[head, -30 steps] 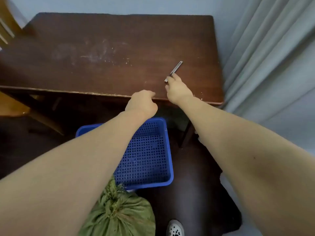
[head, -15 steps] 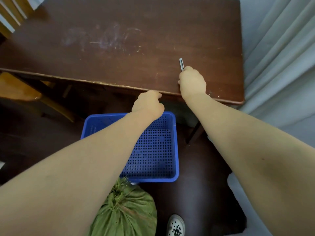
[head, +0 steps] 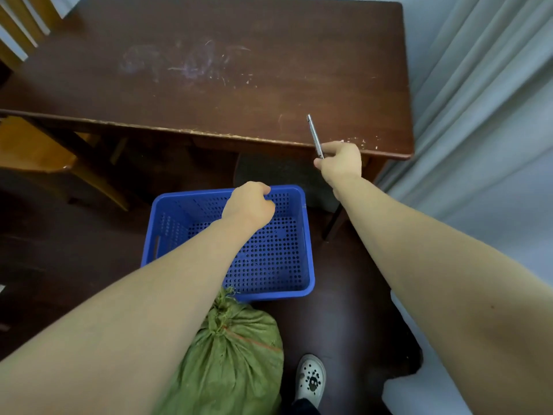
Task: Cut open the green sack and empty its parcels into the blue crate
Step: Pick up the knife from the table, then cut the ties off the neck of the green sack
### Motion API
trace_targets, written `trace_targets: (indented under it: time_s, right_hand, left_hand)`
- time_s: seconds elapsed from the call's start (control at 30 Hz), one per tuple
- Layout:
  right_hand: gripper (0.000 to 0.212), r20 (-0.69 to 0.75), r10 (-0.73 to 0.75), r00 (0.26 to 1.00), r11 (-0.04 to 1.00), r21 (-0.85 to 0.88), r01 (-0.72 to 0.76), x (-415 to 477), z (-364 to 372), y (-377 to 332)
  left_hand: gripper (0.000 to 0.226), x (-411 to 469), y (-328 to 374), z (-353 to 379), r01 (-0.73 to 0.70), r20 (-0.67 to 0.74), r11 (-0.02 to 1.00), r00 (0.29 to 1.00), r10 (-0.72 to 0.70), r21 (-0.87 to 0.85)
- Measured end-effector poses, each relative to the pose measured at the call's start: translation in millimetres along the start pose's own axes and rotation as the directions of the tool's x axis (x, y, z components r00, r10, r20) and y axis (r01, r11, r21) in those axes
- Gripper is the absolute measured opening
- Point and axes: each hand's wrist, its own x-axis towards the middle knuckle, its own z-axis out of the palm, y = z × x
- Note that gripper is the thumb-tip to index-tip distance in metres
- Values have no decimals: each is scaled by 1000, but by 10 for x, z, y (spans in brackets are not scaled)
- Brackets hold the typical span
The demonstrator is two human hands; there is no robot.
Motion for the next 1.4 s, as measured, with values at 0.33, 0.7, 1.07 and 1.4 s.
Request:
trace_targets:
  time_s: [0.33,0.7,1.07,1.4]
  right_hand:
    - [28,237,228,944,801,506,-320,-1724,602,615]
    - [19,265,317,911,597,690,-409,-3092,1365,1075]
    - [26,301,370,879,623,621,-476,-3318,1736,1930]
    - [25,351,357,865,579,644,-500,-3145,1857,2510]
  left_hand:
    - [43,-1055,-1154,12,-17,118,998,993,24,-63]
    - [37,-1862,-2366,142,60,215,996,976,-46,-62]
    - [40,-1892,-2832,679,147,253,989,957,-143,1]
    - [45,-1679,-2679,1270,51,152,991,986,-69,120]
